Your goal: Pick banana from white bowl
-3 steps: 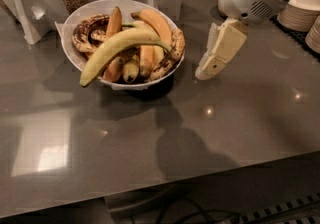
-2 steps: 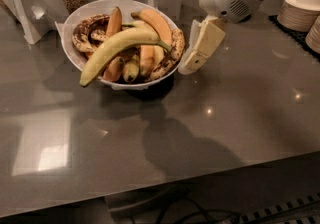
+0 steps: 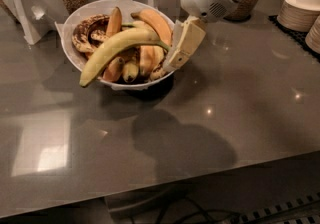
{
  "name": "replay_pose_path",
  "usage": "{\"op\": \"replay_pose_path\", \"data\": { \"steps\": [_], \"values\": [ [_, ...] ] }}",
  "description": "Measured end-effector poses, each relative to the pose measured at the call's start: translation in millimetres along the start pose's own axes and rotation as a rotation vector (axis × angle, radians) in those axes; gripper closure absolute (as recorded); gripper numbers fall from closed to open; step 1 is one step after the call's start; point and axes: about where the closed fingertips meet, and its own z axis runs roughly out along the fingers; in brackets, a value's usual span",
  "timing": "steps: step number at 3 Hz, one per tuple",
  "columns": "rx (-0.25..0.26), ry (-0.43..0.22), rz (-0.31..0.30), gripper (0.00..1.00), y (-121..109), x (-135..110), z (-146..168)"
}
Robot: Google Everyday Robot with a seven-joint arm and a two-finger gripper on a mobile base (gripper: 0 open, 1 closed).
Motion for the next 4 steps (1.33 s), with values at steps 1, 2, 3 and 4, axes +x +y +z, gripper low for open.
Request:
{"op": "replay_pose_path", "data": {
  "steps": [1, 2, 3, 4],
  "values": [
    [0.01, -0.014, -0.022, 0.0, -6, 2, 13],
    [-0.007, -0.048, -0.064, 0.09, -15, 0, 42],
    [-0.026, -0.072, -0.097, 0.23, -22, 1, 64],
    [-0.04, -0.086, -0.112, 0.33, -24, 3, 77]
  ]
}}
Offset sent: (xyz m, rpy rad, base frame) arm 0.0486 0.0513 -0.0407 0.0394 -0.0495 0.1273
